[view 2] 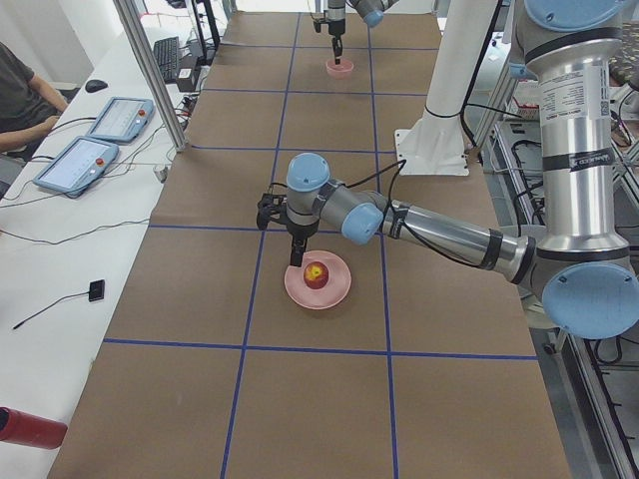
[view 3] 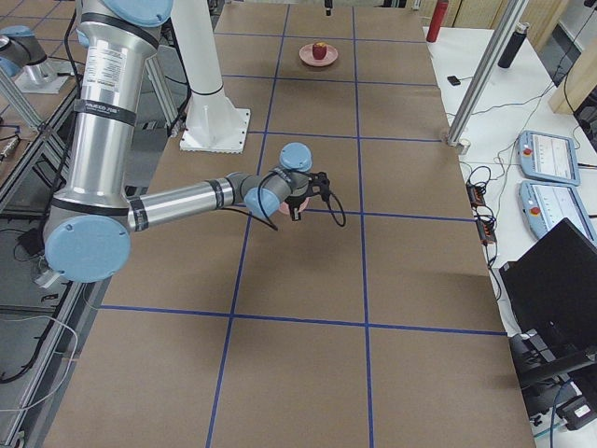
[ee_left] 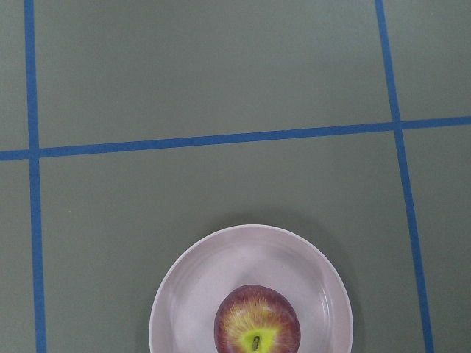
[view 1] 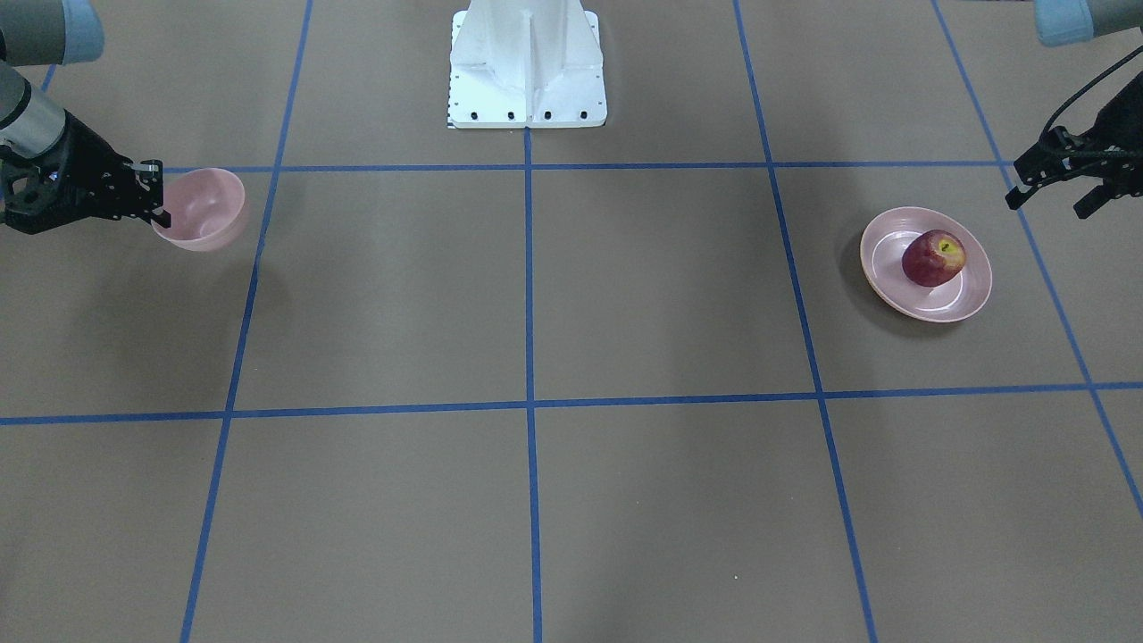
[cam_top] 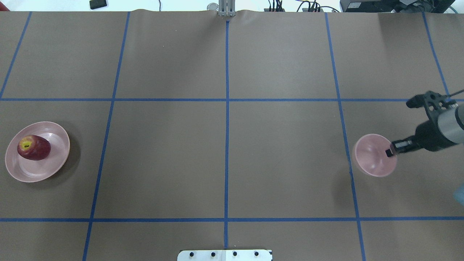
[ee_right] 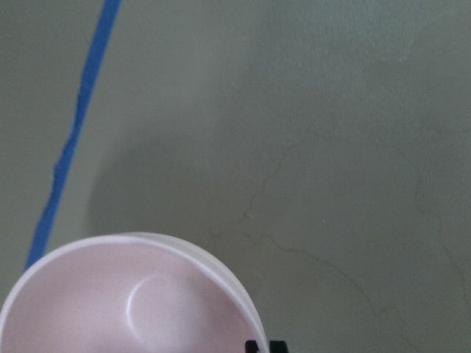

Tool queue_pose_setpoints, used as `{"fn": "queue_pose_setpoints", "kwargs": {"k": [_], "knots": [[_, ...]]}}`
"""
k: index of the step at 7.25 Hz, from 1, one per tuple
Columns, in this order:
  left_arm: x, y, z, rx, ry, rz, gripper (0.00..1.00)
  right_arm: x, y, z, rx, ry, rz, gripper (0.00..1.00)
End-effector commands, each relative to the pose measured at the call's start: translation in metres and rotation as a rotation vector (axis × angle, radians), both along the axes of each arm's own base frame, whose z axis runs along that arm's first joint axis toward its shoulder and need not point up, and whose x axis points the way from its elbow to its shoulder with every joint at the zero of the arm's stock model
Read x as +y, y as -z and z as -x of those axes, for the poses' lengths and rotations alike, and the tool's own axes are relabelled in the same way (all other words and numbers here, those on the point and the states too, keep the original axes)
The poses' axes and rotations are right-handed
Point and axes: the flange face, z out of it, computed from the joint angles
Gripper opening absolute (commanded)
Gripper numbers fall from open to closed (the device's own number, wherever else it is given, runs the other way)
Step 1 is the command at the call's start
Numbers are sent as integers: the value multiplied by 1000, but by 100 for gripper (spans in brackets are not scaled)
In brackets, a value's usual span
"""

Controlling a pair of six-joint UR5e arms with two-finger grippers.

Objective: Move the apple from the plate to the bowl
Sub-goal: 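Carry the pink bowl with the right gripper toward the table center and set it down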

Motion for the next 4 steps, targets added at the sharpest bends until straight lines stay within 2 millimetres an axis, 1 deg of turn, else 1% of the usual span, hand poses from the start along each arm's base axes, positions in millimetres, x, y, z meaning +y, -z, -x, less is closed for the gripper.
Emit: {"fn": "queue_pose_setpoints", "kwargs": {"k": [1, 2, 3, 4], "knots": [[0, -5, 0, -3, 7, 24, 98, -89, 158, 87, 49, -108, 171, 0], [-1, -9, 0, -13, 10, 30, 98, -109, 198, 140, 60, -144, 235, 0], [-1, -12, 0, -18, 13, 34, 98, -128, 220, 186, 78, -160, 290, 0], [-1, -15, 0, -20, 12, 39, 98, -151, 240, 227, 97, -190, 295, 0]]}}
